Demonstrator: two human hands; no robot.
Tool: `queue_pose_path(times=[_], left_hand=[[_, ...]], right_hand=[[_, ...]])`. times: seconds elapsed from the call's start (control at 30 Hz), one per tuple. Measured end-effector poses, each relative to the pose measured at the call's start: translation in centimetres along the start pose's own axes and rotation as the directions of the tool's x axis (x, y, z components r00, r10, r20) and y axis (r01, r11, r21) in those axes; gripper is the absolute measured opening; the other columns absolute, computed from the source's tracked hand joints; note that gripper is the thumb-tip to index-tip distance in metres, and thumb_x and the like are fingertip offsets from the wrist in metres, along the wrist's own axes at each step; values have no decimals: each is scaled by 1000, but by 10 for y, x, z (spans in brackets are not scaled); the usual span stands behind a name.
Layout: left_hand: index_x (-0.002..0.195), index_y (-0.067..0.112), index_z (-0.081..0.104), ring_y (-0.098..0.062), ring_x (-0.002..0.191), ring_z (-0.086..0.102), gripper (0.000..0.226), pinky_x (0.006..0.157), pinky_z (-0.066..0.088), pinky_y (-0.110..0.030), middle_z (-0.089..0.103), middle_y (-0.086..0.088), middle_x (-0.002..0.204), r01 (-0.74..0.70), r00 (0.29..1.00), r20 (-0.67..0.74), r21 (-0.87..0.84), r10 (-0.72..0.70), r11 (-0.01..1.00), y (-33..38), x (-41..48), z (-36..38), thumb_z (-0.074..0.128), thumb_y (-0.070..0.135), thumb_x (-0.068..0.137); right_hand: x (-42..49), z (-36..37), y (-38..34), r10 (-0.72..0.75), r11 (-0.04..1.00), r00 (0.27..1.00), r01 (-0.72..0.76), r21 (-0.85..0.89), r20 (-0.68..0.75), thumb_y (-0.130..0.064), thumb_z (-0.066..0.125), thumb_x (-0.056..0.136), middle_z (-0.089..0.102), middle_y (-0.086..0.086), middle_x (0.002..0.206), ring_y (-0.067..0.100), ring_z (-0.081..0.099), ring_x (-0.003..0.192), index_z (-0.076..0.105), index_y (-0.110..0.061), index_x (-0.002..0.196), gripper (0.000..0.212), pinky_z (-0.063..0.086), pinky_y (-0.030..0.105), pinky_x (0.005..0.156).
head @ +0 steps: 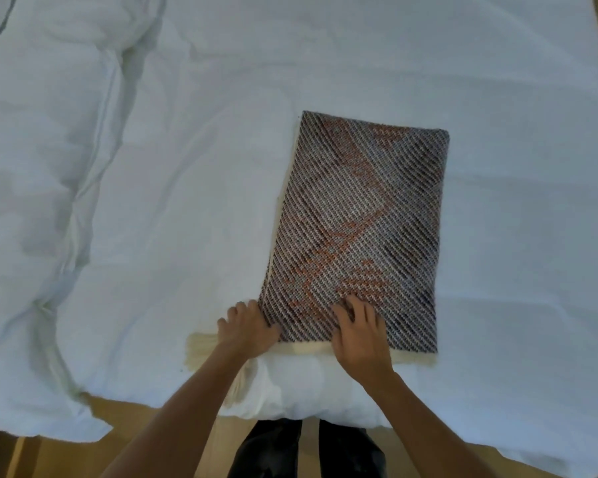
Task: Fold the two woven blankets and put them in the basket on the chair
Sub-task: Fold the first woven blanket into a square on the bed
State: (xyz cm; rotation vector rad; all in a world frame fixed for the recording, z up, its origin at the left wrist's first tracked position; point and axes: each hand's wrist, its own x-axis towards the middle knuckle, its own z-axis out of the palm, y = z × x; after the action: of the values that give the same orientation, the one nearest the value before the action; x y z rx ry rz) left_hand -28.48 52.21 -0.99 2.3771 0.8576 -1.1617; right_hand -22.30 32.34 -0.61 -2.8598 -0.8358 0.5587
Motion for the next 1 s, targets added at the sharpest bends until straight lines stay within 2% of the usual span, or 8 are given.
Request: queue_pose_path(times=[0.13,0.23,0.4,0.53,0.67,0.8,0.93,1.0], left_hand=[[126,8,40,-30,116,48,42,93,44,-44,48,-13,126,-42,993,-114,-91,32,995,20,13,-8,42,35,94],[120,10,40,-29,109,56,29,85,47,-39,54,-11,120,29,996,-78,-74,-35,997,19,15,-8,39,17,91],[123,9,39,-30,109,56,40,88,50,-41,54,-11,120,105,994,-29,-80,-107,991,33,25,-21,46,26,88],[124,7,36,-33,113,47,45,91,45,-46,45,-13,122,73,974,-197,-191,-111,979,74,46,-61,49,29,87],[129,8,33,-31,115,41,47,95,41,-45,39,-14,129,-87,907,-405,92,117,992,115,75,-106,43,22,86],[139,10,28,-30,129,33,54,108,32,-44,31,-14,143,-286,826,-395,322,403,902,159,110,-139,42,26,89],[150,13,9,-33,145,5,60,117,15,-51,4,-15,158,-357,767,-368,437,526,826,197,146,-159,30,33,97],[152,15,-5,-31,146,-12,63,117,3,-54,-13,-13,158,-342,762,-376,458,527,821,209,167,-165,18,42,99]], right_hand=[[1,-10,59,229,972,973,-228,-48,20,-29,45,79,54,21,124,39,53,109,57,-10,118,45,49,53,83],[-17,-4,91,204,979,976,-201,-41,77,-28,35,79,54,22,125,40,56,108,51,-9,123,51,54,51,75],[-12,-6,102,175,984,984,-175,-20,45,-28,35,79,59,12,107,32,60,94,60,-12,103,38,54,43,66],[35,-23,117,163,986,982,-164,-2,-92,-28,37,83,60,13,108,31,58,95,63,-10,101,36,51,41,72],[101,-53,136,151,988,976,-152,2,-155,-24,46,83,58,15,111,33,57,97,59,-9,103,28,51,45,75],[168,-80,153,84,996,983,-86,-7,-166,-15,62,80,56,17,111,35,56,97,59,-7,105,26,51,46,76],[228,-89,163,37,999,983,-35,14,-182,-23,48,87,51,21,125,40,50,112,55,-5,117,36,47,53,90],[253,-88,164,3,1000,986,-5,-10,-166,-34,33,90,41,21,141,39,39,128,46,-7,133,52,35,54,105]])
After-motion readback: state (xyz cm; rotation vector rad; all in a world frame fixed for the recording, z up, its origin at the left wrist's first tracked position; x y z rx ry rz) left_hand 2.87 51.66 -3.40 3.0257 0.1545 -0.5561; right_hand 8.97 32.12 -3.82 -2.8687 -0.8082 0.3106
